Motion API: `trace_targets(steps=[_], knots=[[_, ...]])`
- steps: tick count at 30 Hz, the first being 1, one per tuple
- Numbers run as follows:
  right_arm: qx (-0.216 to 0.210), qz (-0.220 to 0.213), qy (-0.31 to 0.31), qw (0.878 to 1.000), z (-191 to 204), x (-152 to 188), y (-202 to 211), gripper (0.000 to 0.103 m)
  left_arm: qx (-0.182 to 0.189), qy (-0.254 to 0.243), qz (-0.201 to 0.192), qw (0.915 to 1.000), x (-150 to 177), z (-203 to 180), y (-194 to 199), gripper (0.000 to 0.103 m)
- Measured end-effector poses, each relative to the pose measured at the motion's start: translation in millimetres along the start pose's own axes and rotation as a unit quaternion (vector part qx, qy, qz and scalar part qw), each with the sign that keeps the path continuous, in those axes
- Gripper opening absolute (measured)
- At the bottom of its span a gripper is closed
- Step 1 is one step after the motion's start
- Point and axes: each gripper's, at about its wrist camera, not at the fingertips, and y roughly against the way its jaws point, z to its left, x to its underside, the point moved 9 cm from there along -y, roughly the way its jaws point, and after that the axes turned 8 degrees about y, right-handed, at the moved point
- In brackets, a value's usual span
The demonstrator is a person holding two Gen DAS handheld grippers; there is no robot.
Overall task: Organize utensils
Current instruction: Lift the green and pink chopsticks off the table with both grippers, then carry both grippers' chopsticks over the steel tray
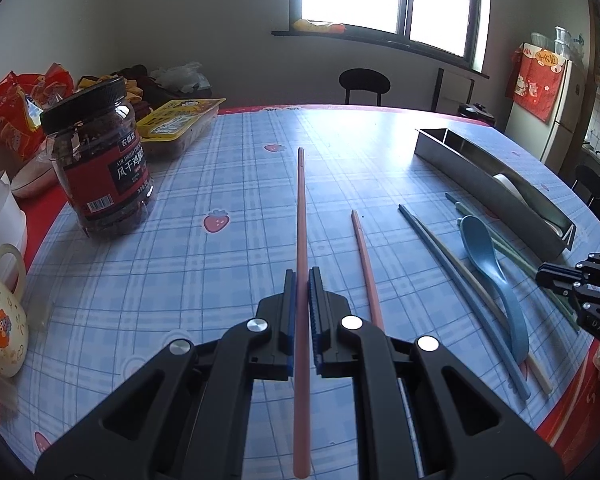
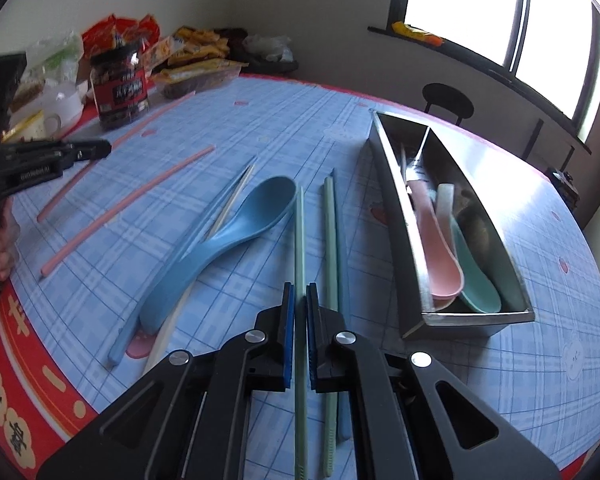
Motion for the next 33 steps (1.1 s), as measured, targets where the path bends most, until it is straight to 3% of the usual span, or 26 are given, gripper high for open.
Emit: trace_targets(steps=[13, 19, 23, 33], knots=[[-0.021, -0.080, -0.057, 0.995, -17, -9, 28, 0.006, 0.000, 0.014, -0.011, 0.9998, -3, 6, 5, 0.010], [-0.031, -0.106, -0.077, 0.991, -24, -10, 39, 0.006, 0.011, 0.023, 0.018, 0.9995, 2, 5, 0, 0.010], [-0.040, -0.122, -0.088, 0.988, -29, -10, 47, 0.006, 0.022, 0.056, 0.028, 0.9978, 0, 6, 9, 0.010], [-0.096, -0.146, -0.144, 0.974, -61, -19, 63, 0.006, 0.079, 0.082, 0.025, 0.9932, -22, -50, 35, 0.010]])
